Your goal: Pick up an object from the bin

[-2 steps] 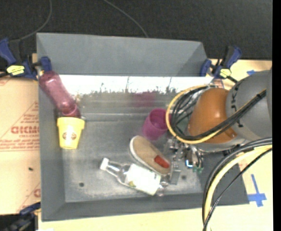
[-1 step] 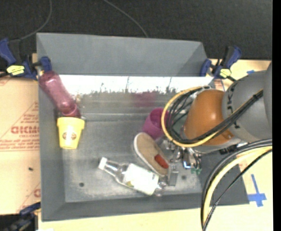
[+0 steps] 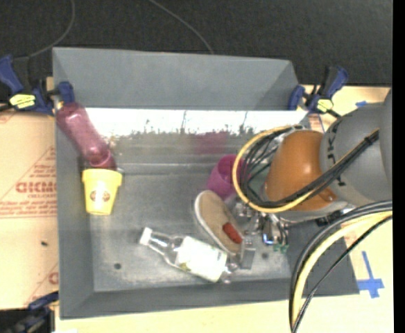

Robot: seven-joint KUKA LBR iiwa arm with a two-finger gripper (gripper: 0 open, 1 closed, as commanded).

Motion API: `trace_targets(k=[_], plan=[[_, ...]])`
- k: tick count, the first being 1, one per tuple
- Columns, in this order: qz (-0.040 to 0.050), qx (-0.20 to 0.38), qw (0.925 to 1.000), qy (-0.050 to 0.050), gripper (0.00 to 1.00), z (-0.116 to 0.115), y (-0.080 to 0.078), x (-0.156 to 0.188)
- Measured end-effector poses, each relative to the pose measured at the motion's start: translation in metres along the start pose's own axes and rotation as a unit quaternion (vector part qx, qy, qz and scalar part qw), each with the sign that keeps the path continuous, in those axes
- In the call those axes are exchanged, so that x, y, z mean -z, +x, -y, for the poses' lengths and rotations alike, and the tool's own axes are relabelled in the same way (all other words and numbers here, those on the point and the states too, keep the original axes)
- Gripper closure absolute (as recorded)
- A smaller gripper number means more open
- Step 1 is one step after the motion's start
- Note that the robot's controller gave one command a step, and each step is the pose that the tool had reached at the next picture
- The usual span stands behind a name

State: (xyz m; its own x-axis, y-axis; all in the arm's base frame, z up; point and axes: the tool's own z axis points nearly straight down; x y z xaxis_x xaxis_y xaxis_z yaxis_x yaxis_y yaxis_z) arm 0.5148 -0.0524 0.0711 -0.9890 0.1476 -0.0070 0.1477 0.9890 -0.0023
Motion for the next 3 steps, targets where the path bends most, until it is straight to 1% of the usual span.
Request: trace_targets(k=[1,2,3], plan=[[0.0019,0.001,1.0,0.002,0.0,-0.0348,0.0152,0.0001],[-0.0005,0.005,1.0,0.001,1.0,-0.0308,0.0214,0.0008],[-0.0005,0.005,1.0,0.001,1.0,-0.0308,0.0213,0.0008]])
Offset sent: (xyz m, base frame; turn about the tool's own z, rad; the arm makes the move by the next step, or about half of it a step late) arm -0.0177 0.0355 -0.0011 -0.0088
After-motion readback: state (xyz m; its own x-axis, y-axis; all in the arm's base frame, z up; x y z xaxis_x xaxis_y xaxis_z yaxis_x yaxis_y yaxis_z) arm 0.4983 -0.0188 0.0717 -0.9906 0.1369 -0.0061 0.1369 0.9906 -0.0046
